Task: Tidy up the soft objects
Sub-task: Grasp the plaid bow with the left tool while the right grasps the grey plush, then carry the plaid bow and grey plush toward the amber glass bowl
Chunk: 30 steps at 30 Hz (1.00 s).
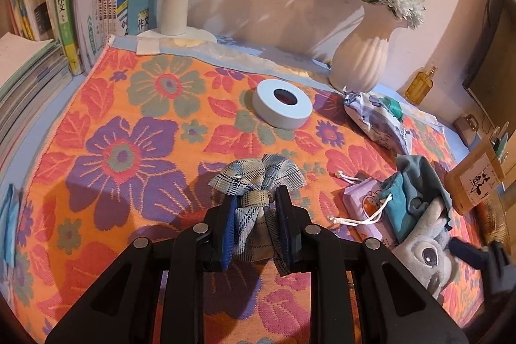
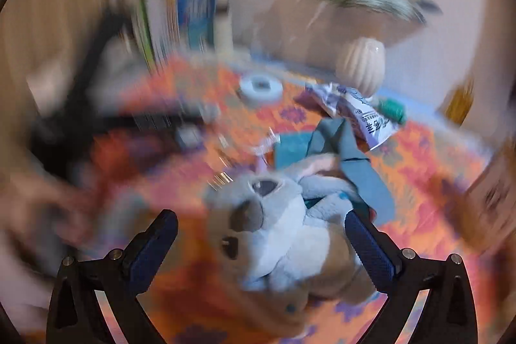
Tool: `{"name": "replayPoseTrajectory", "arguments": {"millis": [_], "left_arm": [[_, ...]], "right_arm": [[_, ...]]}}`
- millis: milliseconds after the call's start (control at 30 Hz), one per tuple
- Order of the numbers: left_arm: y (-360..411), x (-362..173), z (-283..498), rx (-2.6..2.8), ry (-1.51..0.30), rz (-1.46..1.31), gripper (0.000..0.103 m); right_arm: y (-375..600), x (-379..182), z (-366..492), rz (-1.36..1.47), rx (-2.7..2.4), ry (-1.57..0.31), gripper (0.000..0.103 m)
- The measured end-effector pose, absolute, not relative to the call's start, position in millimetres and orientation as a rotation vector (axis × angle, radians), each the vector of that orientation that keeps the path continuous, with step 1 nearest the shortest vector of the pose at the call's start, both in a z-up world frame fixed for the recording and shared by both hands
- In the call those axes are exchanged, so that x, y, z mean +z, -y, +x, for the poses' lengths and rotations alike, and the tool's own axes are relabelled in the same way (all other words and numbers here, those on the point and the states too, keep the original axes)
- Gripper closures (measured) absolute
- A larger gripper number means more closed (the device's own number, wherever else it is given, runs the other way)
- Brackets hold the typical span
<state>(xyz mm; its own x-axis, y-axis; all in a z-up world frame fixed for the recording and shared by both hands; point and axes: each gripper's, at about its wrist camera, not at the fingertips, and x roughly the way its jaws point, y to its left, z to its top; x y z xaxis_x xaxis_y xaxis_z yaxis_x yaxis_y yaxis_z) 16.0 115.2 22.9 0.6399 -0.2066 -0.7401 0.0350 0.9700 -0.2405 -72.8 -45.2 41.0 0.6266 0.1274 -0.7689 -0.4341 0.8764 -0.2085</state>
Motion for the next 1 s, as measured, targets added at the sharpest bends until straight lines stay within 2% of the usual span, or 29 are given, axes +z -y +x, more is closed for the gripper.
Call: {"name": "replayPoseTrajectory", "arguments": {"millis": [67,133,233,500,667,1000], "left_arm": [[-116,23,16,-0.143,-0.869,-0.218,0.083],[-118,24,16,-0.145,-0.868,-0.22,0.083],[-121,25,15,-0.152,-0.866,-0.228,0.083],[-121,44,14,-0.175,-0.834,-0.252,0.083],[-119,61,14,-0.177,-0.814,-0.242,0.083],[-92,73,5,-0.227,-0.844,-0.256,0.083]], "right_arm": [[38,28,-72,-0.474,0.285,-0.789,0.001],[54,34,-67,-0.349,0.282,-0.809,0.013],[79,49,-56,-0.153,0.359,-0.832,0.017],[148,98,-33,0.397,0.665,-0.862,0.018],[178,137,-42,0.502,0.689,-0.801,0.018],[213,150,-57,0.578,0.652,-0.883,0.017]]}}
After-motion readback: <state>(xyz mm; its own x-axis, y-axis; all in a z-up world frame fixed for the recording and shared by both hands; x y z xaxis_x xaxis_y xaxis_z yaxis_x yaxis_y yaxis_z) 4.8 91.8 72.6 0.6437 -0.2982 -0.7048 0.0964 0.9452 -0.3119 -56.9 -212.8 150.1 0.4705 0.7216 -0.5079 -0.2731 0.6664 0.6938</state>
